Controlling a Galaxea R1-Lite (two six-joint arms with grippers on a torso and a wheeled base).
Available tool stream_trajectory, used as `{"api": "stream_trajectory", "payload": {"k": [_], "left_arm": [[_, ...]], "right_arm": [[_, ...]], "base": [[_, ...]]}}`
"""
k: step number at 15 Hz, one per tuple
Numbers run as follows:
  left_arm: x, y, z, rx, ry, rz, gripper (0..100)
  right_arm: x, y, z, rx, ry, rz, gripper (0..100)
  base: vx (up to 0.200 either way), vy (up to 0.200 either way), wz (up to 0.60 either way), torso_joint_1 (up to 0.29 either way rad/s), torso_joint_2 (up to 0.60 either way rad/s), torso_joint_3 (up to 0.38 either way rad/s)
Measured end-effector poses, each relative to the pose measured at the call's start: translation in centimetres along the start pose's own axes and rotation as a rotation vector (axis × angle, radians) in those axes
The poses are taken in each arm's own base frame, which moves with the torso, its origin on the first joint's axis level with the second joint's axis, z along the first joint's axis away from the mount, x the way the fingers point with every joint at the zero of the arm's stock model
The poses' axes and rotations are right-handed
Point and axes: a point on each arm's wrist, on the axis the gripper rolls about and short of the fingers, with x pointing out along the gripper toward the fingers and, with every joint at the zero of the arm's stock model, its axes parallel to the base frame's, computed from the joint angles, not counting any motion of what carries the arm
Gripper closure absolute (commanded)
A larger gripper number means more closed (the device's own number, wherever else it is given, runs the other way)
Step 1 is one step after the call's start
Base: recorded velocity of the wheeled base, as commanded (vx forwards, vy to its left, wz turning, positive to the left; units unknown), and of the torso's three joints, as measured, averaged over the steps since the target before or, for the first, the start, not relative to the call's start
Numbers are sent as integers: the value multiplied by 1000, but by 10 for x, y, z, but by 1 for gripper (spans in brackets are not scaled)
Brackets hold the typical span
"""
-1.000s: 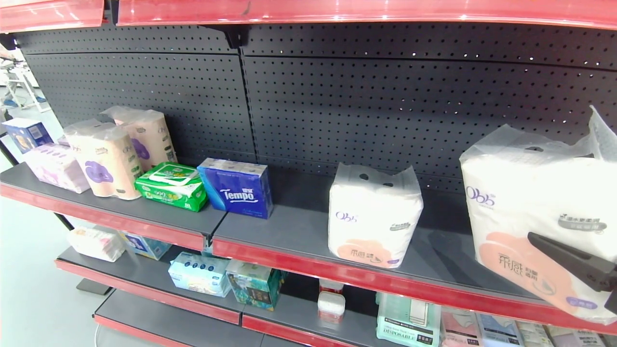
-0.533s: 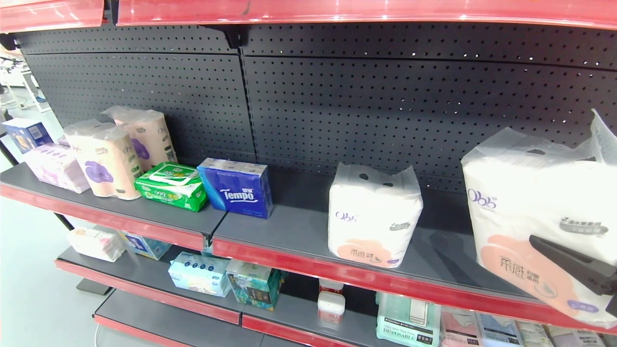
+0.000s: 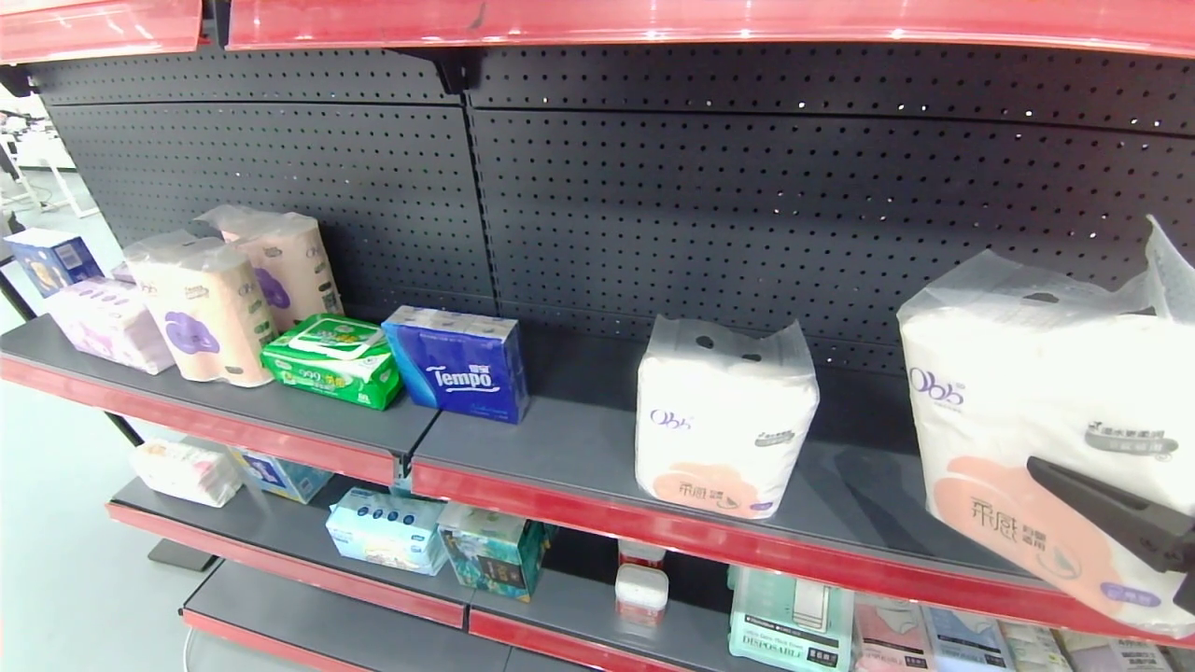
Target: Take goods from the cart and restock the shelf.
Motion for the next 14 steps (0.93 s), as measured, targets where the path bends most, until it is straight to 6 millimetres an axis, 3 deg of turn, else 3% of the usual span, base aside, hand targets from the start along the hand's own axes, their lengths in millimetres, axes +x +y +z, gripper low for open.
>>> {"api": "stream_trajectory", "payload": {"k": [7,14], "left_arm": [[0,0,0,0,0,0,0],[0,0,0,-1,0,-1,0]], "right_arm": [[12,-4,3,-2,2,-3,100],[62,-25,9,4,44,-88,100]], "base": [[0,0,0,0,0,0],[0,0,0,0,0,0]]}}
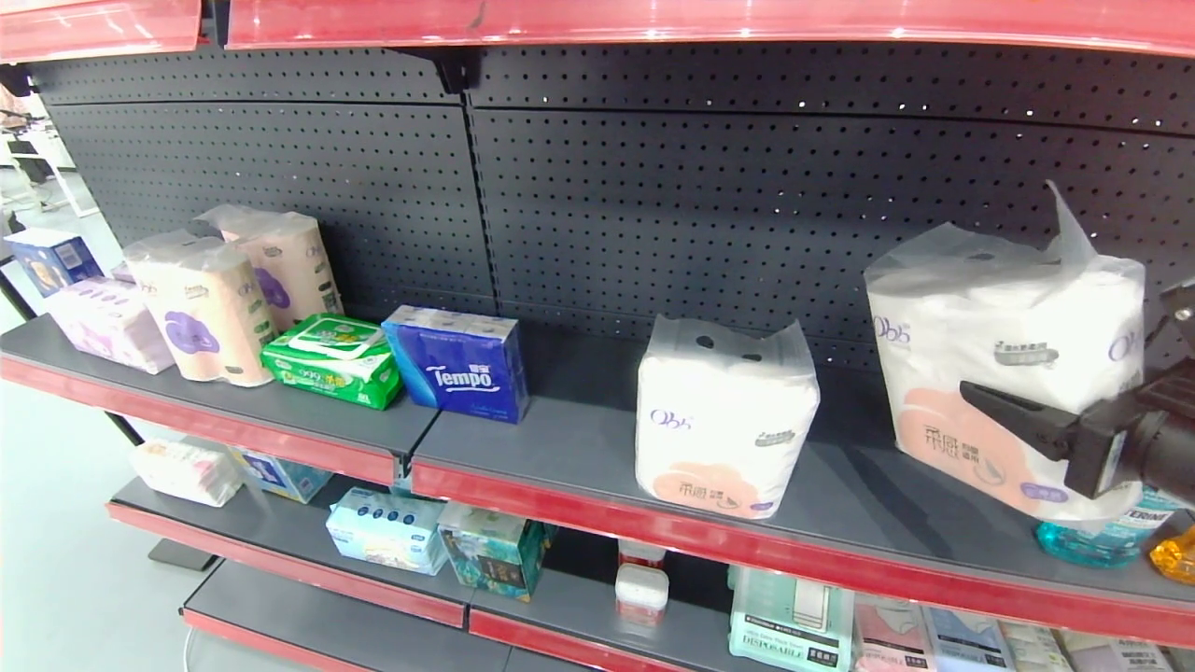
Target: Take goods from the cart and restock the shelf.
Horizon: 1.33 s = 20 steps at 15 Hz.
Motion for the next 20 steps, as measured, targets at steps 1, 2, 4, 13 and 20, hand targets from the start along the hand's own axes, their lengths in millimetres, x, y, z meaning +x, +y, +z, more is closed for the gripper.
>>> {"api": "stream_trajectory", "payload": {"k": [1,2,4,13,20], "left_arm": [[0,0,0,0,0,0,0],[0,0,0,0,0,1,0],[0,0,0,0,0,0,0],[0,0,0,0,0,0,0],[0,0,0,0,0,0,0]], "right_arm": [[6,-1,-1,3,14,2,100],[12,-2,-1,5,24,4,100],[25,-5,-1,5,6,-1,100],[86,-14,-8,3,17,4,100],[125,-20,-6,4,-15,128,100]], "base": [[0,0,0,0,0,0],[0,0,0,0,0,0],[0,0,0,0,0,0],[0,0,0,0,0,0],[0,0,0,0,0,0]]}}
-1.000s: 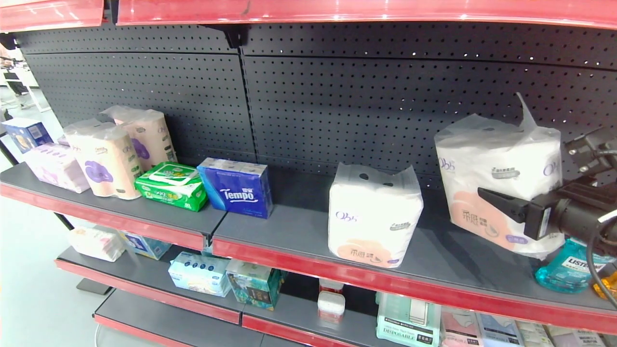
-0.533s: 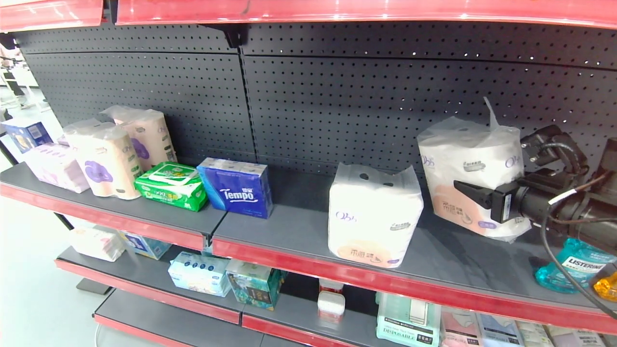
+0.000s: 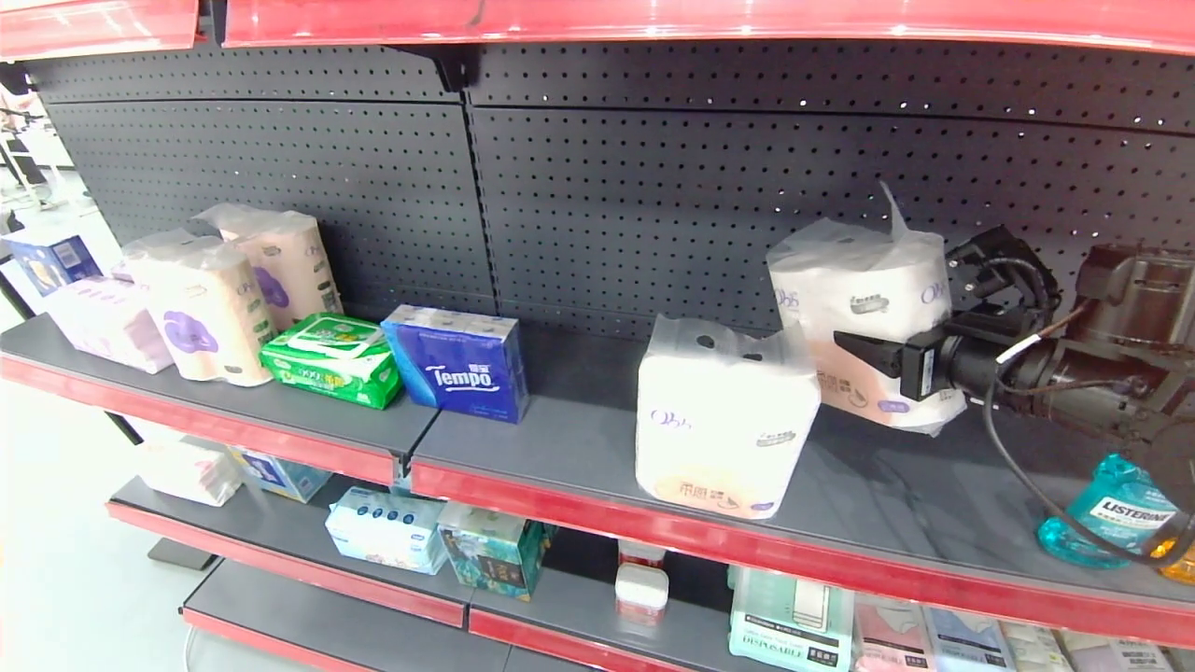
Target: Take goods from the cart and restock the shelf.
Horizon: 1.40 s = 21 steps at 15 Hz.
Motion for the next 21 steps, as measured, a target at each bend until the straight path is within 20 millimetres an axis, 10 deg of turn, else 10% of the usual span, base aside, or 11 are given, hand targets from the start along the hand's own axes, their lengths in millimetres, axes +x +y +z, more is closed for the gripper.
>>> {"api": "stream_trajectory", "payload": {"k": [21], "left_arm": [[0,0,0,0,0,1,0]], "right_arm": [[86,-32,-20,-39,-132,511,100]], "base": [[0,0,0,0,0,0]]}}
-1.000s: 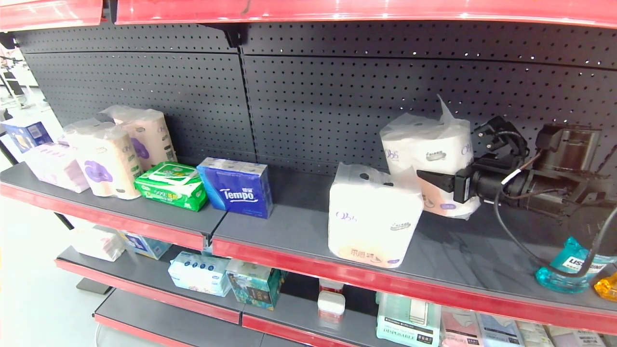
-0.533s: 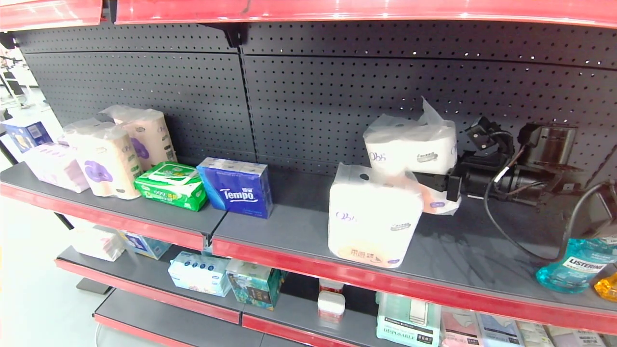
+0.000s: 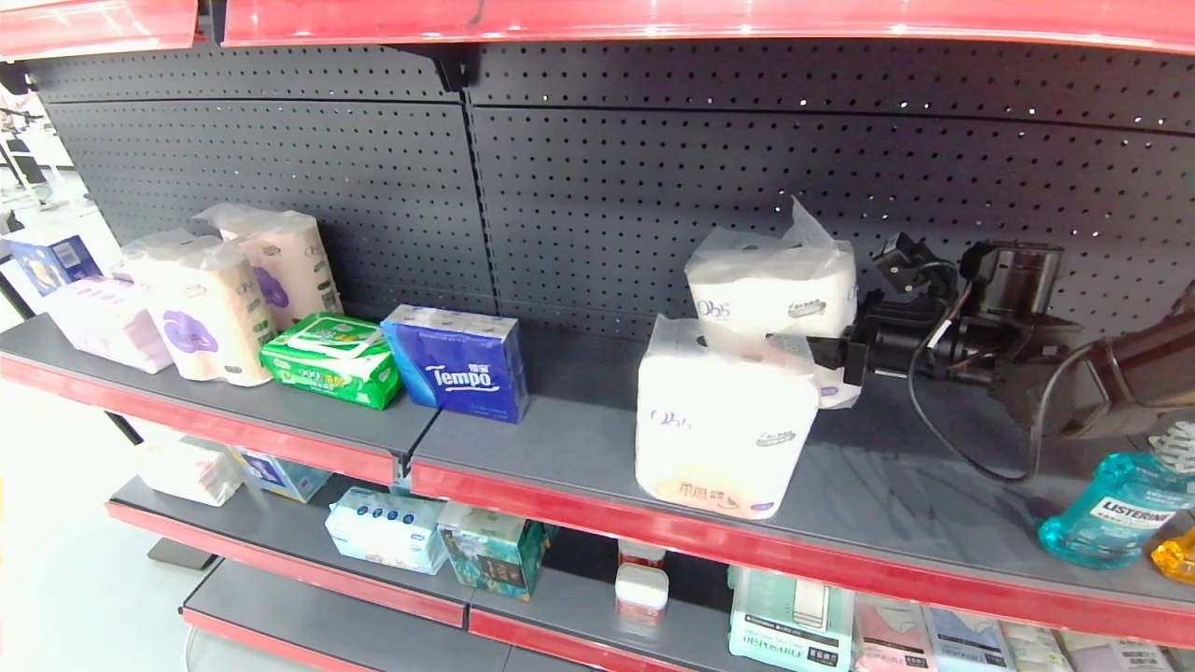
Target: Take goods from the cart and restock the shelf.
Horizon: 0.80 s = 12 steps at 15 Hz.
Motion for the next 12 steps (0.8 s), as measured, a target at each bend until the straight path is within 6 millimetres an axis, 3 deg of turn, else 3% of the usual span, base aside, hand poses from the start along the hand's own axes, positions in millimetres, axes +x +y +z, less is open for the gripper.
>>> {"api": "stream_trajectory", "payload": {"k": [12], "left_arm": [[0,0,0,0,0,-1,0]], "right_arm": [[23,-10,-30,43,7,102,100]], "base": [[0,0,0,0,0,0]]}}
